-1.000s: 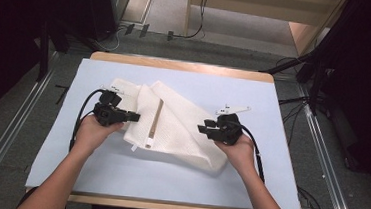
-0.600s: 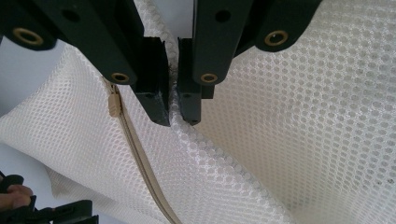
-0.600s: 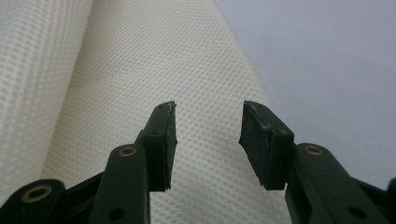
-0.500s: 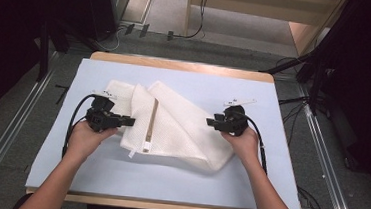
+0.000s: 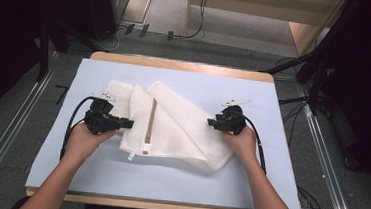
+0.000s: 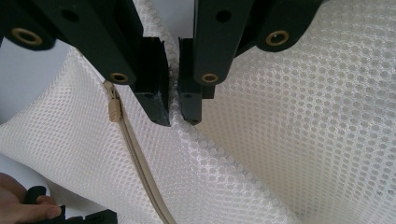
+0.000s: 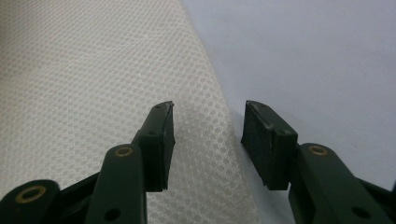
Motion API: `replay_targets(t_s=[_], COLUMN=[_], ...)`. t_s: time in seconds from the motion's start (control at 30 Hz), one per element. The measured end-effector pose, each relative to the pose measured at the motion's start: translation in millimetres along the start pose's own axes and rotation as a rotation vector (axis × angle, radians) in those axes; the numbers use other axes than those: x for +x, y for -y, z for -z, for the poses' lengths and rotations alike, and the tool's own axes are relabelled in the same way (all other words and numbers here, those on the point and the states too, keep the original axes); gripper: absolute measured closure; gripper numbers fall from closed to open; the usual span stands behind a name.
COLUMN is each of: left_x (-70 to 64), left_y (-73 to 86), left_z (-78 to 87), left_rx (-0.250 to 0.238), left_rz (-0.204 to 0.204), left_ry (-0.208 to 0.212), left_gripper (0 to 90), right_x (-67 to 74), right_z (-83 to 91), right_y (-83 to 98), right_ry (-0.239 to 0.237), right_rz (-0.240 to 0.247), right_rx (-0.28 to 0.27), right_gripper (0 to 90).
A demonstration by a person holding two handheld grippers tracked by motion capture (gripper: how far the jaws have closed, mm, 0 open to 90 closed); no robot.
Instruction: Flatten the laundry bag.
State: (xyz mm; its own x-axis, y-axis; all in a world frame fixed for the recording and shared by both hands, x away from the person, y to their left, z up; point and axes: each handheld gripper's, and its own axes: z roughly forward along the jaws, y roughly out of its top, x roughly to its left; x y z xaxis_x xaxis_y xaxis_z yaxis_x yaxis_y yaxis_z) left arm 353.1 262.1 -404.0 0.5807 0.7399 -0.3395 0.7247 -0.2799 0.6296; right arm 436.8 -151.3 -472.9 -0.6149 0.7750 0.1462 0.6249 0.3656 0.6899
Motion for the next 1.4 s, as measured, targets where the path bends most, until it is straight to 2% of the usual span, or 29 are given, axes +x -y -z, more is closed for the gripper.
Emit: replay_targets(t_s=[0.1,0.13,0.23,0.3,0.43,0.57,0.73,0.77,0.83,1.0,1.2,1.4], left_x=[-0.1,-0.1,-0.7,-0.9,-0.7,-2.3,-6.9,-8.5,-10.7,-19.8,-31.4,-38.3], left_y=[-0.2,-0.3,-0.5,-0.7,-1.0,-2.0,-3.0,-3.0,-2.5,4.3,15.0,22.4], left_z=[-0.3,-0.5,-0.6,-0.3,1.1,3.3,5.0,5.3,5.3,6.5,7.0,5.5], left_rx=[0.002,0.003,0.003,0.0,-0.006,-0.014,-0.019,-0.018,-0.016,-0.004,0.029,0.04], left_rz=[-0.002,-0.004,-0.006,-0.007,-0.007,-0.008,-0.018,-0.02,-0.028,-0.045,-0.066,-0.067], left_ry=[0.001,0.0,0.0,0.0,0.0,0.011,0.03,0.032,0.038,0.058,0.078,0.121], left_gripper=[84.5,84.5,84.5,84.5,84.7,85.3,86.3,86.4,86.4,86.7,86.8,86.7], right_x=[3.7,3.7,7.1,8.5,2.2,-9.0,-29.8,-38.9,-41.9,-59.5,-73.0,-80.6], right_z=[-0.2,-0.2,-0.3,0.3,3.1,11.9,26.9,33.2,35.3,48.5,58.0,63.7], right_y=[-0.4,-0.4,-0.9,-1.9,-3.0,-3.6,-1.2,0.9,1.7,7.5,12.6,15.5], right_ry=[0.012,0.012,0.018,0.019,0.01,0.056,0.103,0.124,0.129,0.183,0.233,0.327], right_rz=[0.013,0.013,0.019,0.021,-0.022,-0.05,-0.119,-0.139,-0.147,-0.193,-0.239,-0.256], right_rx=[0.009,0.009,0.018,0.026,0.022,-0.005,-0.05,-0.06,-0.063,-0.079,-0.099,-0.108], right_gripper=[68.7,68.7,84.2,88.6,90.0,90.0,90.0,90.0,90.0,90.0,90.0,90.0])
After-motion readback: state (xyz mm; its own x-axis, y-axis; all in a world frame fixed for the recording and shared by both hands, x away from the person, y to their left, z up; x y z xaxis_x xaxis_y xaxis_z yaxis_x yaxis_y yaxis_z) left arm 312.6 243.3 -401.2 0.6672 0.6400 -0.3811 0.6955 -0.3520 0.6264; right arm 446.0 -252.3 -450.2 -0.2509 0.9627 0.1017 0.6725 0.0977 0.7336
